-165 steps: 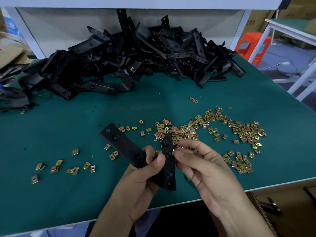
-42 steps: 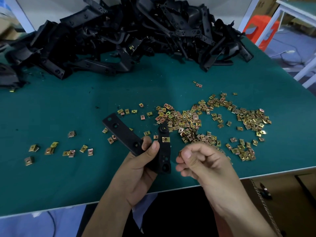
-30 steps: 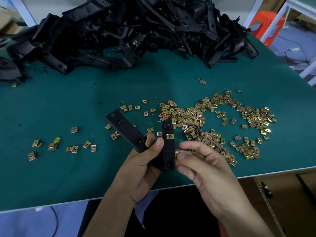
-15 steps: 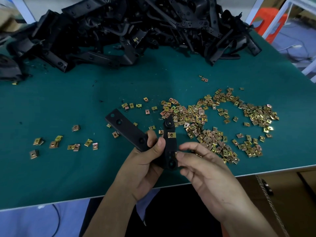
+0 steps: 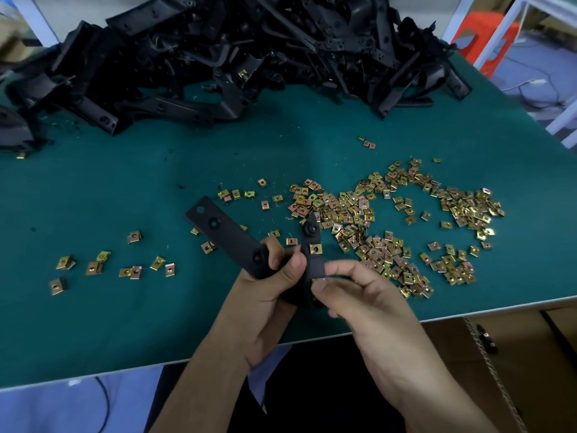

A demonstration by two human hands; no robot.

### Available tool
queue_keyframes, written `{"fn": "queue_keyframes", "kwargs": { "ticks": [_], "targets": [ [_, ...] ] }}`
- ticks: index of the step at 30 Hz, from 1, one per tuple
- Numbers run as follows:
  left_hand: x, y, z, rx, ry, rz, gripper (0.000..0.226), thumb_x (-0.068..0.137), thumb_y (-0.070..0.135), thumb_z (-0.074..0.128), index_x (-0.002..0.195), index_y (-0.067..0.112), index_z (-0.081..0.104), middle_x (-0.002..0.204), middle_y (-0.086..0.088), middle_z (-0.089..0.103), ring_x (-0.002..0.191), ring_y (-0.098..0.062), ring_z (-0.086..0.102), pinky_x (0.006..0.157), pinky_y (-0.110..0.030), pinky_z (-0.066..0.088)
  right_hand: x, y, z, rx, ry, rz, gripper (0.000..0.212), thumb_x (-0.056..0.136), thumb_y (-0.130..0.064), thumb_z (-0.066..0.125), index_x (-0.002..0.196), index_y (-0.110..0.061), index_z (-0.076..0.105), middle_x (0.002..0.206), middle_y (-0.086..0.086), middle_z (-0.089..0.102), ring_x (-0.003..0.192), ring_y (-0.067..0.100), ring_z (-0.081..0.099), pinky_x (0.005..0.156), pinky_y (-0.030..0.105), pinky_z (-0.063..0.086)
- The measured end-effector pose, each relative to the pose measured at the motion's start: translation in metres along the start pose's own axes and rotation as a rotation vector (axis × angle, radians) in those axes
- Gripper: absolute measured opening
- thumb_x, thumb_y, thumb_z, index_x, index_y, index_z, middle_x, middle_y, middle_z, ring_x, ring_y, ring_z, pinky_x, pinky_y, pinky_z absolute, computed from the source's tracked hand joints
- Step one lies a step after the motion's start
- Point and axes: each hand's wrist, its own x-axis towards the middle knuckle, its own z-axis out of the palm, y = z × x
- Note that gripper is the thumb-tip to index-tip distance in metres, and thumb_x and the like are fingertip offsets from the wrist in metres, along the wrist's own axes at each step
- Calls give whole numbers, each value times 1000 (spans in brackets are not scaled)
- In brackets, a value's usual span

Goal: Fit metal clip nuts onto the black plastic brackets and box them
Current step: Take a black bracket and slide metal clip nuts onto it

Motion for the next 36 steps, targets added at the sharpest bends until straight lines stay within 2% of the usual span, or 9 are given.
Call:
{"fn": "queue_keyframes", "kwargs": {
  "ticks": [3, 9, 15, 20, 24, 26, 29, 34, 36],
  "targets": [
    [-2, -1, 0, -4, 0, 15, 47, 80, 19, 86, 75, 19, 40, 80, -8, 48, 76, -21, 53, 71, -32, 45, -2, -2, -5, -141, 19, -118, 17, 83, -5, 76, 92, -19, 78, 89, 1, 78, 82, 8, 73, 71, 13, 51],
    [-1, -2, -2, 32, 0, 8, 45, 83, 17, 83, 76, 17, 39, 85, -13, 41, 81, -25, 48, 74, -36, 40, -1, 0, -9, -186, 67, -167, 31, 81, -4, 79, 106, -20, 72, 82, 2, 78, 81, 11, 75, 69, 12, 52],
    [1, -4, 8, 142, 43, 14, 36, 84, 11, 78, 75, 17, 44, 83, -7, 57, 80, -24, 61, 69, -32, 53, 2, 2, -18, -268, 75, -153, 41, 83, -8, 78, 112, -36, 69, 89, -11, 75, 89, 1, 70, 73, 9, 50],
    [6, -12, 21, 246, 55, 17, 29, 82, 8, 76, 76, 16, 49, 104, -23, 58, 101, -39, 65, 80, -41, 57, 0, 4, -25, -170, 130, -205, 42, 78, -4, 81, 103, -35, 70, 92, -15, 74, 89, -1, 71, 70, 9, 52],
    [13, -23, 36, 329, -30, 35, 30, 87, 8, 76, 78, 19, 51, 101, -13, 70, 106, -38, 69, 82, -37, 55, -8, 4, -45, -39, 197, -181, 47, 74, -6, 84, 117, -20, 73, 101, -5, 77, 98, 5, 72, 79, 15, 55],
    [17, -32, 48, 366, -76, 29, 28, 86, 15, 77, 79, 21, 51, 105, -15, 71, 110, -39, 68, 87, -42, 52, -16, 2, -55, 38, 205, -216, 39, 76, 1, 79, 109, -20, 78, 99, -1, 78, 96, 8, 73, 78, 13, 54],
    [23, -48, 70, 402, -167, -12, 27, 86, 23, 78, 83, 20, 51, 102, -13, 71, 107, -37, 69, 87, -41, 54, -32, -3, -72, 102, 236, -312, 42, 78, 4, 74, 90, -35, 82, 93, -2, 79, 89, 5, 74, 72, 10, 53],
    [32, -87, 113, 464, -256, -120, 25, 82, 24, 80, 86, 19, 55, 112, -31, 60, 111, -49, 63, 98, -65, 50, -61, -4, -117, 186, 409, -361, 39, 79, 3, 72, 91, -33, 82, 90, -1, 79, 87, 7, 74, 72, 14, 55],
    [34, -108, 131, 500, -328, -142, 22, 82, 24, 79, 85, 20, 57, 106, -31, 62, 105, -44, 68, 91, -58, 55, -76, -2, -136, 244, 469, -358, 35, 85, 7, 68, 98, -22, 82, 97, 8, 78, 96, 19, 74, 79, 24, 59]
  ]
}}
